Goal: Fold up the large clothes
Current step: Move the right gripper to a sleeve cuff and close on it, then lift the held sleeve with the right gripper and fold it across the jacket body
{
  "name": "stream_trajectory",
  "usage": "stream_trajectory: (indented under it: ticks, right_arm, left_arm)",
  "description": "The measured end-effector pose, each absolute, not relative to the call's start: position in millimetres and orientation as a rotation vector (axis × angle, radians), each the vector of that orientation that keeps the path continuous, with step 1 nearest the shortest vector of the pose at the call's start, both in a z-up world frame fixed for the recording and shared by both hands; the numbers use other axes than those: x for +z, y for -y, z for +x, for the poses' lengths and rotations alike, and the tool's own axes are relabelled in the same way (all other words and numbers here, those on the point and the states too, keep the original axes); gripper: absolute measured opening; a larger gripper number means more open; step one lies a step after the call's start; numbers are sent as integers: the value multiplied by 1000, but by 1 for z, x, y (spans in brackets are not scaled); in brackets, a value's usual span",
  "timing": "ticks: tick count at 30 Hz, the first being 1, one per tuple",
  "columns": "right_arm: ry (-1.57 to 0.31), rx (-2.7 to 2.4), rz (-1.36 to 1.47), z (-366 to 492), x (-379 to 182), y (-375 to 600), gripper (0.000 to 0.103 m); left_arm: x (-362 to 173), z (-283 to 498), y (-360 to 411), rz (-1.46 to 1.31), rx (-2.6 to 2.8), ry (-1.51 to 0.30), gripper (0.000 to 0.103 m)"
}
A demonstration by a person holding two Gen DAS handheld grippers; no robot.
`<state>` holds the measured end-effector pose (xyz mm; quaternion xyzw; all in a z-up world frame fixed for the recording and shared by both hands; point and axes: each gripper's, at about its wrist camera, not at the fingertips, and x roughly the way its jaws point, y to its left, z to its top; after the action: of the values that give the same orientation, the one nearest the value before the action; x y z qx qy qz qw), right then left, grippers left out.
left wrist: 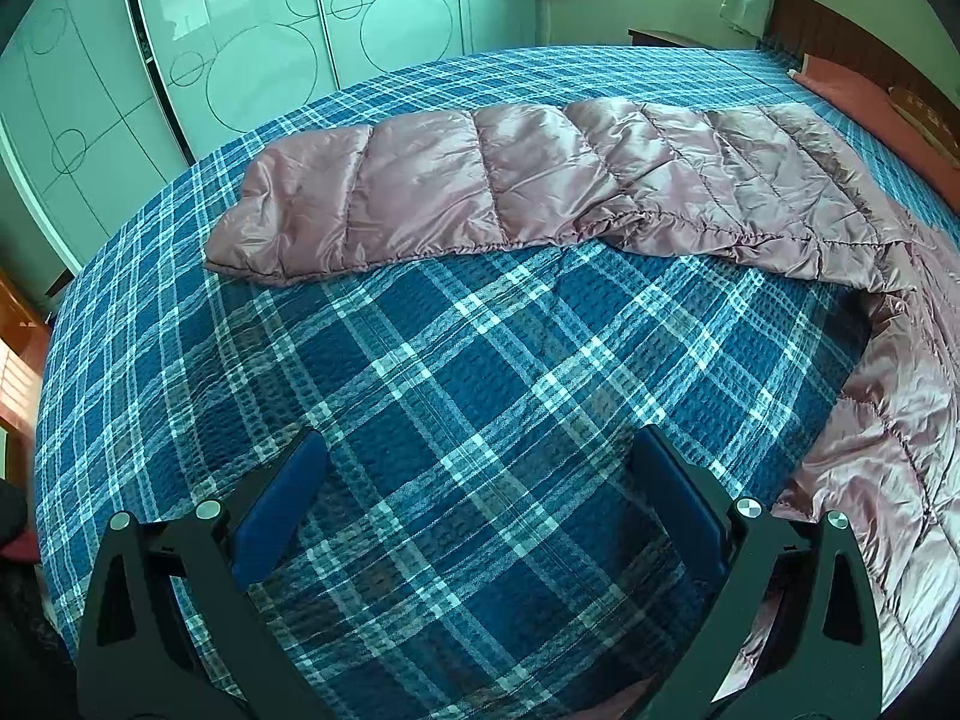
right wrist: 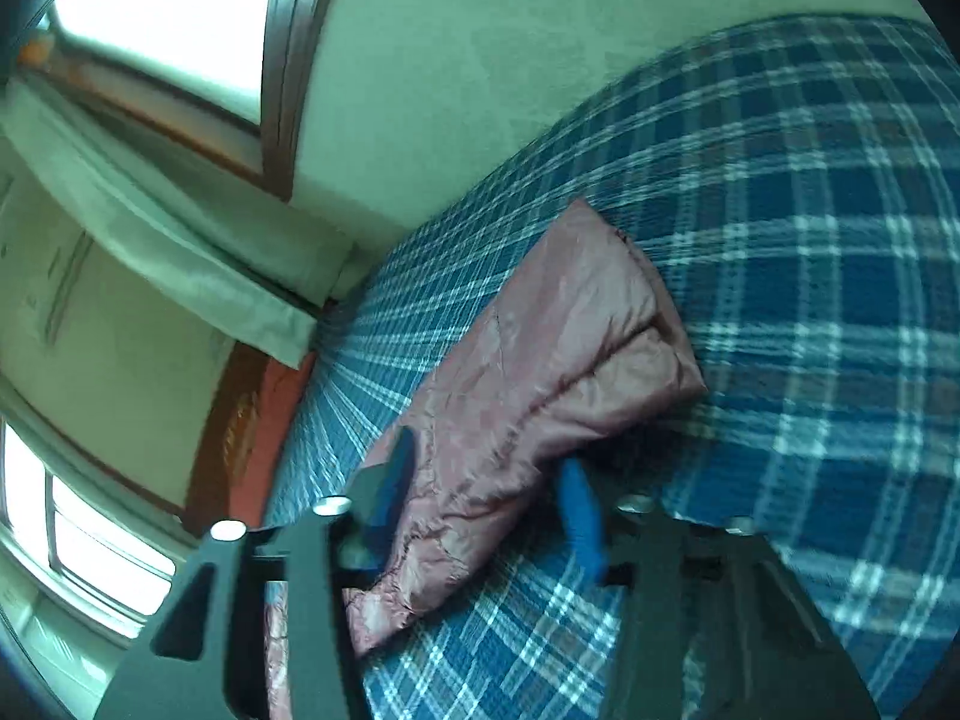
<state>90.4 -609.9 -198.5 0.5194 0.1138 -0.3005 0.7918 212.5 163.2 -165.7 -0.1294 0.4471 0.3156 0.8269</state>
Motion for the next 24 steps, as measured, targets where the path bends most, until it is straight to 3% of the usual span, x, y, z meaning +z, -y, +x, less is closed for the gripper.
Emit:
stream_trajectory:
  ticks: [1, 4, 13, 24]
  right_arm:
    - [-262, -650, 1119, 94, -199, 613, 14]
    - [-300, -654, 1048, 103, -183, 608, 9]
    - [-399, -358, 640, 213, -101, 481, 8]
    - [-553, 25, 403, 350, -93, 263, 8]
  left_arm:
    - [-166, 213, -163, -274, 671, -950, 101]
    - [-166, 213, -163, -274, 671, -949, 101]
    - [-167, 212, -164, -277, 671, -948, 101]
    - [-168, 213, -167, -287, 669, -937, 101]
